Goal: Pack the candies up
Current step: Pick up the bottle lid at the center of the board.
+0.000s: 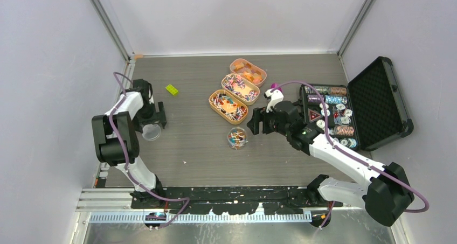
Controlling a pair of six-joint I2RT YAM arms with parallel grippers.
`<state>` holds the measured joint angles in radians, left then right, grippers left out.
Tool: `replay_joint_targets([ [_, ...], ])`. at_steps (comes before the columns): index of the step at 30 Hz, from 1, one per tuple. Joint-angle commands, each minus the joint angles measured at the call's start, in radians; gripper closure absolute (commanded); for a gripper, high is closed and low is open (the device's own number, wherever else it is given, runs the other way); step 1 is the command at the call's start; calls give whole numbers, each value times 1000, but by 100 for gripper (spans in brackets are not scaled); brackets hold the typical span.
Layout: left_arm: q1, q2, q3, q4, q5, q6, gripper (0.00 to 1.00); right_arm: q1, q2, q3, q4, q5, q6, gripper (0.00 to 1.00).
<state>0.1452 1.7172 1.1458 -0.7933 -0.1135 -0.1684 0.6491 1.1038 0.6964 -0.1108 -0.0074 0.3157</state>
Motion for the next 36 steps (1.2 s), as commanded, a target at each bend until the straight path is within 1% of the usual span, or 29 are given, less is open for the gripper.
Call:
replay_joint_targets([
  [1, 32, 11, 16, 21, 88, 31, 0, 3, -45, 9, 37, 44, -14, 23],
  [9, 40, 56, 31, 17, 74, 37, 0, 3, -43, 7, 31, 46, -16, 22],
  [16, 42, 85, 41, 1, 18, 41, 0, 3, -39, 11, 28, 44, -17, 22],
  [26, 45, -13, 7, 57, -12, 38, 0, 2, -32, 12, 29, 32, -17, 22],
  [32, 73, 15, -1, 60, 18, 29, 0, 3, -21, 20, 21, 25, -19, 22],
  [36, 77, 37, -1, 56, 8, 32, 0, 3, -23, 21, 19, 24, -20, 22],
])
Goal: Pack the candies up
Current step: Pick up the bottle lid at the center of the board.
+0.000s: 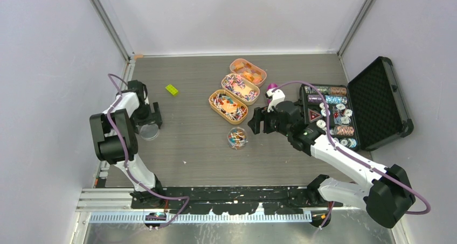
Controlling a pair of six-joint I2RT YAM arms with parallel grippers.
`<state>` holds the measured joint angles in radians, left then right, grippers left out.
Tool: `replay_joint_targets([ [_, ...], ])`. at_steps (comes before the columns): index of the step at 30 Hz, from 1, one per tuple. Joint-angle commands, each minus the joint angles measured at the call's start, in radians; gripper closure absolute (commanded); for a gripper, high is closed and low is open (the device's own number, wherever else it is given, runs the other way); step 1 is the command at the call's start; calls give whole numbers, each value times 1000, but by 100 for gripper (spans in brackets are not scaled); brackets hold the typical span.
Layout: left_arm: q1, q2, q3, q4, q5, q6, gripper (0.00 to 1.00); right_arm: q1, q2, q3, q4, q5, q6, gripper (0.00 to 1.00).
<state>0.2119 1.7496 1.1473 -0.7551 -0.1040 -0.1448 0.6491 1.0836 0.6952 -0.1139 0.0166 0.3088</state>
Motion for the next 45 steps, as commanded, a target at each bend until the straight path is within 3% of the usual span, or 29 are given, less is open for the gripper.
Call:
replay_joint_targets([
  [1, 12, 8, -2, 17, -3, 9, 0, 3, -4, 23, 21, -1, -14, 22],
  [12, 22, 62, 2, 23, 38, 2, 1, 3, -7, 20, 21, -3, -19, 22],
  [20, 20, 56, 33, -21, 61, 1, 21, 3, 0, 19, 26, -3, -16, 22],
  [25, 4, 40, 56, -62, 54, 2, 28, 3, 18, 20, 34, -1, -6, 22],
  [31, -44, -25, 81, -86, 82, -2, 29, 2, 11, 10, 44, 75, 55, 22],
  [35, -75, -97, 109, -115, 140, -15, 30, -12, -3, 8, 18, 222, 234, 20],
  [39, -131, -173, 152, -157, 176, -31, 30, -17, 14, 47, -57, 253, 232, 19],
  [45, -268, -265, 223, -227, 190, -61, 32, -18, -13, 26, -42, 282, 220, 19],
])
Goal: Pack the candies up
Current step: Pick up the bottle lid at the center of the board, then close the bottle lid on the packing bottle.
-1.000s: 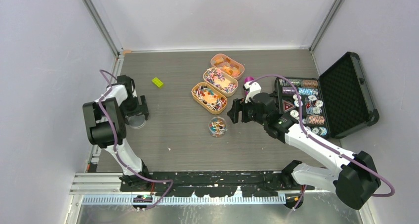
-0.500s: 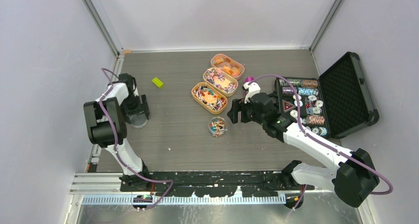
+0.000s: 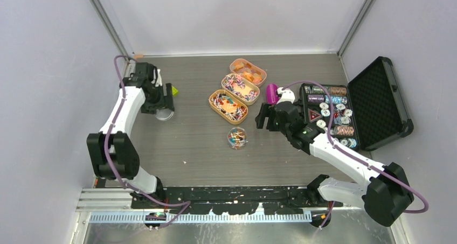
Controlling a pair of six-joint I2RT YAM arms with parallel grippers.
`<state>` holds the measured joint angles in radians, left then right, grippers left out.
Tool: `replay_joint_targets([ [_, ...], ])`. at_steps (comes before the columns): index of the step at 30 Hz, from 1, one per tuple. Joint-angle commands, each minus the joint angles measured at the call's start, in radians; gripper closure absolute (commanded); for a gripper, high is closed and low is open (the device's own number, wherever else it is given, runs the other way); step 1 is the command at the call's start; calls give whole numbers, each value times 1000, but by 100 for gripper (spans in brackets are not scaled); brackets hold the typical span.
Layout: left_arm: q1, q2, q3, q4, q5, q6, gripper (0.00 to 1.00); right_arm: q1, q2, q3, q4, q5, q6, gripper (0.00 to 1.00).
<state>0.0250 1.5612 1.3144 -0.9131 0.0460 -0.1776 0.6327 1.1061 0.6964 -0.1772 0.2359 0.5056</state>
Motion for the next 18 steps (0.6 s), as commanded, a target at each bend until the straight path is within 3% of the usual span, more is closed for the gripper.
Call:
replay_joint_targets([
  [1, -114, -87, 61, -75, 34, -35, 32, -1, -39, 21, 23, 67, 23, 19],
  [10, -445, -148, 89, -70, -30, -148, 34, -1, -157, -11, 14, 212, 56, 17],
  [18, -774, -28, 121, -10, -168, -226, 36, -3, -341, -106, 84, 285, 28, 17],
])
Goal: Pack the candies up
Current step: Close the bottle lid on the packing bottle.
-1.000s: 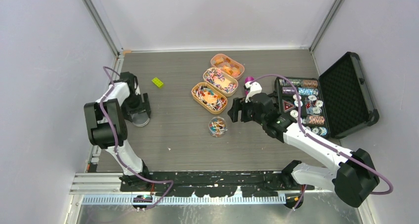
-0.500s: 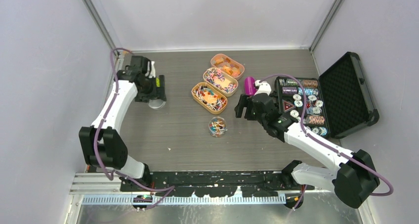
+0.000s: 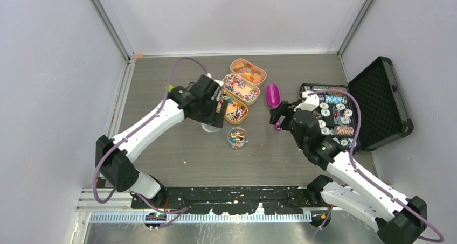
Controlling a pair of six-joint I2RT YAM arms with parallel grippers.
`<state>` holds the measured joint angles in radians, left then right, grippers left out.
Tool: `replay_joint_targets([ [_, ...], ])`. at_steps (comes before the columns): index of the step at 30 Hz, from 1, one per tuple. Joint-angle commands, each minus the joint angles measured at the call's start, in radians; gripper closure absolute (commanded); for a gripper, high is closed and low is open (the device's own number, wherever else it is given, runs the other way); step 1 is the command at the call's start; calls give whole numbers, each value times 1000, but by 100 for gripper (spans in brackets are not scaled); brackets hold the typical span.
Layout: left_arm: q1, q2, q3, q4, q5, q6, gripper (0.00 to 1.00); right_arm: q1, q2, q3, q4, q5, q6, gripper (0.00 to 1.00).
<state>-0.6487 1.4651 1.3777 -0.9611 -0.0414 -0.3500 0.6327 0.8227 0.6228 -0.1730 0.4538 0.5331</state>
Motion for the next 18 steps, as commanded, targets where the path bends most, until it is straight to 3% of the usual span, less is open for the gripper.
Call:
replay_joint_targets([
  [1, -129, 95, 78, 37, -88, -55, 36, -3, -69, -38, 81, 66, -1, 17],
  [6, -224, 252, 207, -3, -135, -36, 33, -2, -96, -46, 73, 87, -12, 17],
  [18, -262, 395, 261, 15, -76, -46, 31, -3, -92, -49, 78, 81, -18, 17],
])
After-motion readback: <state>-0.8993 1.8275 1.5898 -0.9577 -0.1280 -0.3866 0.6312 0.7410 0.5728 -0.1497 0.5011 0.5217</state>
